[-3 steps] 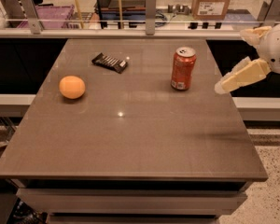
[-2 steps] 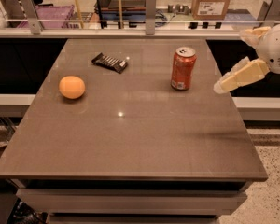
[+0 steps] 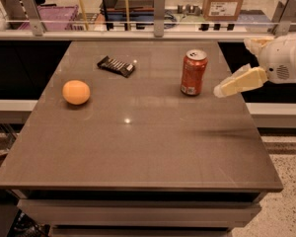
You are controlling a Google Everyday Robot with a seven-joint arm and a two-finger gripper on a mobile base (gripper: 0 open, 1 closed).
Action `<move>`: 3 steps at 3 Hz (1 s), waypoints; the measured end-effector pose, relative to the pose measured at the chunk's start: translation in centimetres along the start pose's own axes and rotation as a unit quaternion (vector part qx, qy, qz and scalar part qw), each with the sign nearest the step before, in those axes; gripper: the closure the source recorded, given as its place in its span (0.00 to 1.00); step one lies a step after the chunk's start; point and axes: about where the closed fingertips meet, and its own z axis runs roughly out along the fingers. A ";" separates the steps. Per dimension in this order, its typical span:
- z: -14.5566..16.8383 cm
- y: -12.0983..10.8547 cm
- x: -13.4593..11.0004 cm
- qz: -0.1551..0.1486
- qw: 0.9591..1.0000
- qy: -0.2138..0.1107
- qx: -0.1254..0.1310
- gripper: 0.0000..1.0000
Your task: Knock coke can over
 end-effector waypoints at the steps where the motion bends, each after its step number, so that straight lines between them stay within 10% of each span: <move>1: 2.5 -0.2 0.3 0.019 1.000 -0.018 0.002 0.00; 3: 5.9 -0.7 0.2 0.032 0.999 -0.031 -0.010 0.00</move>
Offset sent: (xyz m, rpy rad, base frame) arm 0.0466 0.0291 -0.0327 0.1016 0.0153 -0.0185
